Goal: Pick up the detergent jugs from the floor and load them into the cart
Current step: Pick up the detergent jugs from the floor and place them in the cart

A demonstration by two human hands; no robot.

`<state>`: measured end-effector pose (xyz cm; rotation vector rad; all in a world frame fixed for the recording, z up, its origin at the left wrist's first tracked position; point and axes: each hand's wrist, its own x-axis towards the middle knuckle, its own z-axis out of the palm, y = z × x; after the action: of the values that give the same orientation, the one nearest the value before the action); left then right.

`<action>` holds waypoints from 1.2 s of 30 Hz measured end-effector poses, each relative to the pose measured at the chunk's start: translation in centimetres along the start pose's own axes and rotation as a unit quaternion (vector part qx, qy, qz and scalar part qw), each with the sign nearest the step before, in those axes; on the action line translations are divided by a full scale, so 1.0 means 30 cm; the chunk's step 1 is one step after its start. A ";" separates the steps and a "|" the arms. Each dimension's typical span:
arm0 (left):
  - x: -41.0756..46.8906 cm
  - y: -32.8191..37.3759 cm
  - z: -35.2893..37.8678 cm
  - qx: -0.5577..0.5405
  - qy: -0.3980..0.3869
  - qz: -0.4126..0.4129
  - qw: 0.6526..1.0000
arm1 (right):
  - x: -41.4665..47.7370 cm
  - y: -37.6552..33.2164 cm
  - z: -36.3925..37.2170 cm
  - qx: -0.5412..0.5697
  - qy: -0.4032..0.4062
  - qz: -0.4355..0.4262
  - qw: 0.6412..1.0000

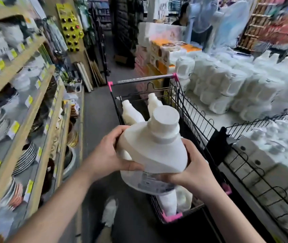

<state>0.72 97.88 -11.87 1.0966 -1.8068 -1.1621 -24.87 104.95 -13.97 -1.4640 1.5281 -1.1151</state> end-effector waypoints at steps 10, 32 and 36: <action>0.761 -0.334 -0.339 0.010 -0.145 0.030 0.989 | 0.605 -0.002 0.275 -0.046 0.135 0.081 0.986; 1.698 -0.231 -0.037 0.053 -0.415 0.161 0.894 | 1.040 0.067 0.100 -0.036 0.419 0.151 0.895; 1.786 -0.220 0.052 0.076 -0.431 0.166 0.884 | 1.077 0.123 0.041 -0.051 0.430 0.163 0.886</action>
<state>-19.48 47.80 -12.29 0.2790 -2.6604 -1.4208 -27.75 72.60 -15.94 -0.7041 2.3483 -1.5861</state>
